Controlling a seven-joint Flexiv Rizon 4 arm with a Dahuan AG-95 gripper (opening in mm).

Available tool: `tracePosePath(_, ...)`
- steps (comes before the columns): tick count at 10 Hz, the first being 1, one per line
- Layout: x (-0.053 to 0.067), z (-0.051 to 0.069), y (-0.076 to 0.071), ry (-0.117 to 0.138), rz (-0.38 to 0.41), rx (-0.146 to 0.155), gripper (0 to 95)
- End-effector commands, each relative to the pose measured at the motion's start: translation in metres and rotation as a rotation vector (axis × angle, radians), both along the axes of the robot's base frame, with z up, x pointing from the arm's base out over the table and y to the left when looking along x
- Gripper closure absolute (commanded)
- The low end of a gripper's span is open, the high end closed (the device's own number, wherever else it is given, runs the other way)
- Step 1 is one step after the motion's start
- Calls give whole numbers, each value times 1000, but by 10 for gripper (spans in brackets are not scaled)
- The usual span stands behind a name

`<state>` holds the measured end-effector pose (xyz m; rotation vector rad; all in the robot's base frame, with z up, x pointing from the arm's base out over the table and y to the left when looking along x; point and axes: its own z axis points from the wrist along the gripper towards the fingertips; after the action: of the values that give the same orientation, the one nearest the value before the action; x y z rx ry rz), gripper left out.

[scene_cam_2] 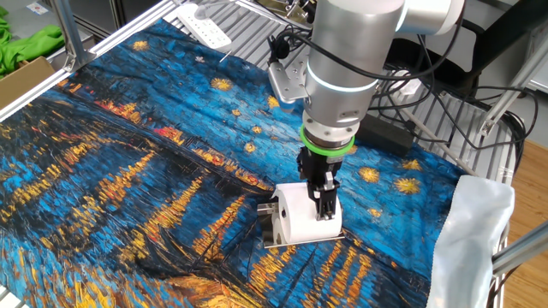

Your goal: Put the toilet paper on its holder

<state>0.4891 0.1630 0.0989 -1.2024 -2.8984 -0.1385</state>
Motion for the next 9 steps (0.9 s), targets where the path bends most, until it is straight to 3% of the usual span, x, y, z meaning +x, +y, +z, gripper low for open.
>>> tracePosePath(1,79,42,-83,24,109,13,380)
tracePosePath(4,82,38,-89,28,116,12,380)
tracePosePath(5,82,38,-90,46,130,3,380)
tracePosePath(9,84,37,-93,51,101,-13,380)
